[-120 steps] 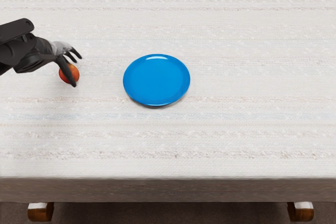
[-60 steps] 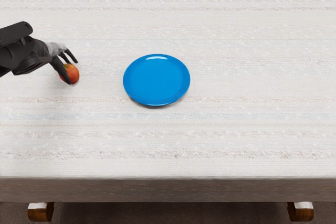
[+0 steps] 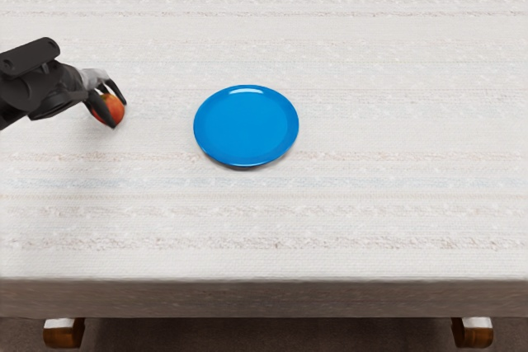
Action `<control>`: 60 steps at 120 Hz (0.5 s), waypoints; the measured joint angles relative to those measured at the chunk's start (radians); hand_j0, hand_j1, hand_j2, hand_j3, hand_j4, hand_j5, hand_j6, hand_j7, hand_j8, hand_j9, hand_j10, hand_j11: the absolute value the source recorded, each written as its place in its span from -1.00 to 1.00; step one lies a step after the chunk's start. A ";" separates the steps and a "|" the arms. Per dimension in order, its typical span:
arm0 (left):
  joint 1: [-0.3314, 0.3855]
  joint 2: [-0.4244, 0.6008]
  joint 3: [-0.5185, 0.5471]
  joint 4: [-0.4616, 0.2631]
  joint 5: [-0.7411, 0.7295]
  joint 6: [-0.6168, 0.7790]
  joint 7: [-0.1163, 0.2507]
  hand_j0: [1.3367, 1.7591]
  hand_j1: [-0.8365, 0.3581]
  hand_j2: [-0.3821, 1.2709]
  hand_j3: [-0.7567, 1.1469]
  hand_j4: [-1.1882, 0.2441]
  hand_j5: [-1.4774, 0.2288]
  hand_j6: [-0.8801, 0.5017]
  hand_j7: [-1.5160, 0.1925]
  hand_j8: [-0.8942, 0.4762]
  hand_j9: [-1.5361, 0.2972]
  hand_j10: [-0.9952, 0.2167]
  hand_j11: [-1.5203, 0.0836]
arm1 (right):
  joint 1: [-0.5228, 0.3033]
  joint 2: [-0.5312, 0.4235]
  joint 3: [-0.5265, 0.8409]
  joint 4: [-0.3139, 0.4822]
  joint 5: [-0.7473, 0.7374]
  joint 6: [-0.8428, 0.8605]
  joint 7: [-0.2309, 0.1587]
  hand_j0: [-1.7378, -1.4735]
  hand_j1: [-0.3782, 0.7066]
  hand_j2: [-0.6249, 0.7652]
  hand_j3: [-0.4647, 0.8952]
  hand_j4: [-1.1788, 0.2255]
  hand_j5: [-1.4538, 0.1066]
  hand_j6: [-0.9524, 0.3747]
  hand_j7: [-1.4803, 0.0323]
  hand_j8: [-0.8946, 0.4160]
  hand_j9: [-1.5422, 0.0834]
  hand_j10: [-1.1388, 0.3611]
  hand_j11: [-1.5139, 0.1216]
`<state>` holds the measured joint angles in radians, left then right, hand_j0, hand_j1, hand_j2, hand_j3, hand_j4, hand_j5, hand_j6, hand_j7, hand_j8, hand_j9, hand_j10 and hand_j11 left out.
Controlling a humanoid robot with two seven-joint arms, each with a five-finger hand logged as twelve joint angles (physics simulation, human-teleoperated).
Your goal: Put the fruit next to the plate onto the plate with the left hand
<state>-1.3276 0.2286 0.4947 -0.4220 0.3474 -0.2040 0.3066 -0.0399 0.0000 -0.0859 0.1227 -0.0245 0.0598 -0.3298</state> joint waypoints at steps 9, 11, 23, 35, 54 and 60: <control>-0.017 0.000 -0.002 -0.002 -0.002 -0.001 -0.001 0.51 -0.08 -0.43 -0.21 -0.11 -0.14 -0.33 -0.09 -0.34 -0.12 -0.27 -0.02 | 0.000 0.000 0.000 0.000 0.000 0.000 0.000 -0.40 -0.95 -0.10 -0.32 0.68 0.86 0.43 0.96 0.36 0.90 0.52 0.85; -0.020 0.000 -0.003 -0.003 -0.002 -0.001 -0.001 0.51 -0.09 -0.42 -0.21 -0.11 -0.14 -0.33 -0.09 -0.34 -0.13 -0.28 -0.02 | 0.000 0.000 0.000 0.000 0.000 0.000 0.000 -0.40 -0.95 -0.10 -0.32 0.68 0.86 0.43 0.96 0.36 0.90 0.52 0.85; -0.045 -0.018 -0.005 -0.006 -0.004 -0.002 -0.001 0.51 -0.09 -0.42 -0.21 -0.11 -0.15 -0.33 -0.10 -0.32 -0.13 -0.28 -0.02 | 0.000 0.000 0.000 0.000 0.000 0.000 0.000 -0.40 -0.95 -0.10 -0.32 0.68 0.86 0.43 0.96 0.36 0.90 0.52 0.85; -0.069 -0.035 -0.008 -0.008 -0.009 -0.003 -0.001 0.51 -0.06 -0.44 -0.21 -0.10 -0.15 -0.35 -0.09 -0.33 -0.12 -0.27 -0.02 | 0.000 0.000 0.000 0.000 0.000 0.000 0.000 -0.40 -0.95 -0.10 -0.32 0.68 0.86 0.43 0.96 0.36 0.90 0.52 0.85; -0.091 -0.069 -0.010 -0.011 -0.013 -0.004 -0.001 0.51 -0.07 -0.40 -0.20 -0.10 -0.14 -0.36 -0.09 -0.34 -0.12 -0.27 -0.02 | 0.000 0.000 0.000 0.000 0.000 0.000 0.000 -0.40 -0.95 -0.10 -0.32 0.68 0.86 0.43 0.96 0.36 0.90 0.52 0.85; -0.097 -0.078 -0.011 -0.012 -0.014 -0.004 -0.001 0.51 -0.06 -0.41 -0.20 -0.10 -0.14 -0.36 -0.09 -0.35 -0.12 -0.27 -0.02 | 0.000 0.000 0.000 0.000 0.000 0.000 0.000 -0.40 -0.95 -0.10 -0.32 0.68 0.86 0.43 0.96 0.36 0.90 0.52 0.85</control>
<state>-1.4248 0.1506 0.4836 -0.4335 0.3330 -0.2078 0.3053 -0.0399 0.0000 -0.0859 0.1227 -0.0245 0.0598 -0.3298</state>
